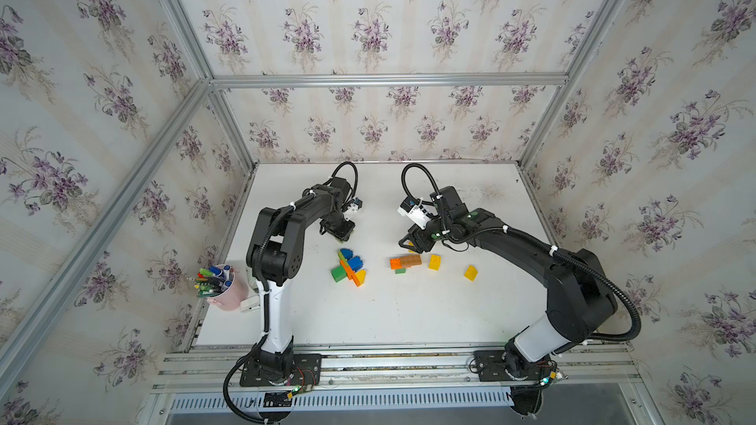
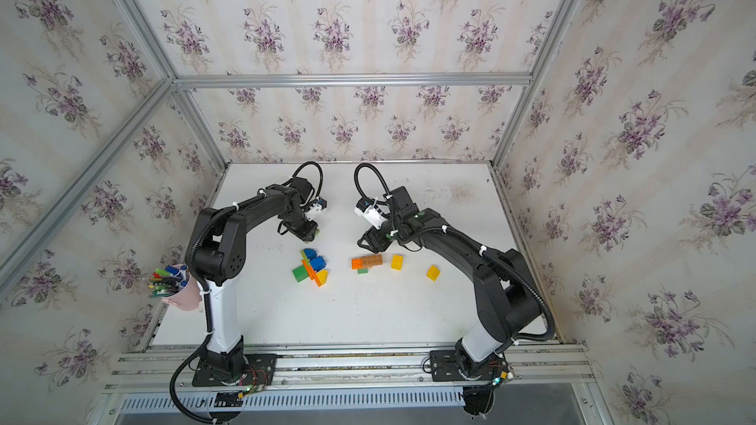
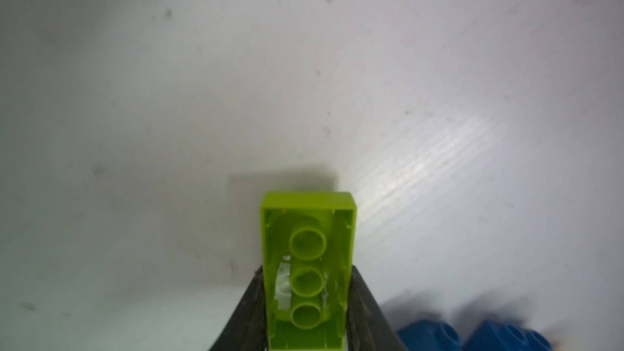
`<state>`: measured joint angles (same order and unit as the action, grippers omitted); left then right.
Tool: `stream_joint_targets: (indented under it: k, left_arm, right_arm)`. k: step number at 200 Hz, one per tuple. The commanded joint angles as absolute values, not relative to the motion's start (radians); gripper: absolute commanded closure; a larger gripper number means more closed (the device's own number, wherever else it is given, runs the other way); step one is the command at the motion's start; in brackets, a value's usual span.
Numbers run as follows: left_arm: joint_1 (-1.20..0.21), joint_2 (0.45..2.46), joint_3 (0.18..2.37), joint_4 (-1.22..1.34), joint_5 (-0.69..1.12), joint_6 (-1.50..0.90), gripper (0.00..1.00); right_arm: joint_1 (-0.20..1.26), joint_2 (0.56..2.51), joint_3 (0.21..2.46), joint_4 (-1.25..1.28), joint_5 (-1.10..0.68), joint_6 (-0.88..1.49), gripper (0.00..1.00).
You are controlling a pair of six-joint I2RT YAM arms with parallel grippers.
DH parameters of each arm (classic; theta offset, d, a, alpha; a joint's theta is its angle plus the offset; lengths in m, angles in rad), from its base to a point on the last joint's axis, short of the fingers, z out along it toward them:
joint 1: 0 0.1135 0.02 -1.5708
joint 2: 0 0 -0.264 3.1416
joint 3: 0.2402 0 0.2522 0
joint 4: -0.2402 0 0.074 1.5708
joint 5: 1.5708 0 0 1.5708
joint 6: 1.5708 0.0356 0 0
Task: Assemble a fork with lego
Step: Pick up the lego brick from the center of the board, then place the lego brick at the center of the board.
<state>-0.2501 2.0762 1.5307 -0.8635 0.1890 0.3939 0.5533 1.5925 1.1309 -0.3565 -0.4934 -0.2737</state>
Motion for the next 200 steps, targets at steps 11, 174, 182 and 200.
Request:
stream_joint_targets:
  k: [11,174,182,200]
  left_arm:
    - [-0.252,1.995,1.540,-0.929,0.435,0.317,0.69]
    - [-0.446,1.528,1.195,-0.579,0.332,0.000,0.65]
    - [-0.450,1.527,1.196,-0.580,0.343,0.000,0.65]
    - [-0.467,1.526,1.198,-0.584,0.341,0.004,0.65]
  right_arm:
    - [0.553,1.563,1.134,-0.278,-0.567,-0.228,0.38]
    - [0.597,1.629,1.087,0.084,-0.633,0.668,0.38]
    - [0.601,1.631,1.074,0.118,-0.646,0.684,0.38]
    - [0.607,1.641,1.071,0.152,-0.653,0.714,0.39]
